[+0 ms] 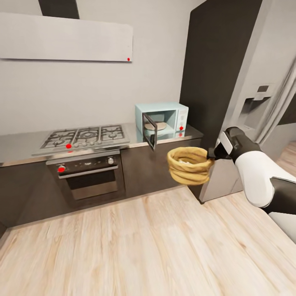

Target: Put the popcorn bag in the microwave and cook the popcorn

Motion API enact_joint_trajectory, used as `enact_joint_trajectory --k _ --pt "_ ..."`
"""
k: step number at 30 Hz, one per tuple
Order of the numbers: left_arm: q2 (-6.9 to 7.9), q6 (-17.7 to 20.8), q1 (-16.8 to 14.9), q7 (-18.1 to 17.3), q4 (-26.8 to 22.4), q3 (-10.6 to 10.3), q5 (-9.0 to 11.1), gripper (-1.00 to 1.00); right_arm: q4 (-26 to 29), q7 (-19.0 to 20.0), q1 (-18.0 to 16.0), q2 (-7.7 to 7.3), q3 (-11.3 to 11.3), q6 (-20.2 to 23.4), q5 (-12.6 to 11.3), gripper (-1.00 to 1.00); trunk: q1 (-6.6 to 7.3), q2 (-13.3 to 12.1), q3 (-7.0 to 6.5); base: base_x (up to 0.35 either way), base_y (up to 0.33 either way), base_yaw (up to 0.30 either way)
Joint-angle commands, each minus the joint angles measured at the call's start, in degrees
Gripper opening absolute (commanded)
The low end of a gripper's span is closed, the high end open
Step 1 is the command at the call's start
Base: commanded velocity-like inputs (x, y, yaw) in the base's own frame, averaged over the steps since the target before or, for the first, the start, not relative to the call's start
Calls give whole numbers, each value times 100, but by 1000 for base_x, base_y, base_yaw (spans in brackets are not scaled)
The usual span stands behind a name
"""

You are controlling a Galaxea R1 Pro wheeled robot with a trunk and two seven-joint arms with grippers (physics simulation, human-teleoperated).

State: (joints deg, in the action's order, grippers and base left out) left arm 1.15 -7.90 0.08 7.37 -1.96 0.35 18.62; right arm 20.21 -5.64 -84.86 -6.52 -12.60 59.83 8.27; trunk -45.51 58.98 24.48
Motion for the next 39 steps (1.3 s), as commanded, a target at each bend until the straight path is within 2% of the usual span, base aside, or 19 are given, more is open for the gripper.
enact_joint_trajectory --k 1,11,20,39 --pt "-1 -10 1 10 -6 0 18 100 11 2 -5 6 -50 17 63 -100 -4 3 5 322 0 0" --pt "-9 -27 1 11 -6 0 3 100 27 3 -5 10 -50 17 89 -100 -4 3 5 320 0 0" --pt "-18 -65 1 56 -6 -10 -21 100 27 6 -5 20 -50 17 87 -100 -4 3 5 92 0 0" --pt "-9 -66 1 56 -6 0 -8 100 36 19 -5 43 -81 17 70 -100 -4 3 5 314 0 0"
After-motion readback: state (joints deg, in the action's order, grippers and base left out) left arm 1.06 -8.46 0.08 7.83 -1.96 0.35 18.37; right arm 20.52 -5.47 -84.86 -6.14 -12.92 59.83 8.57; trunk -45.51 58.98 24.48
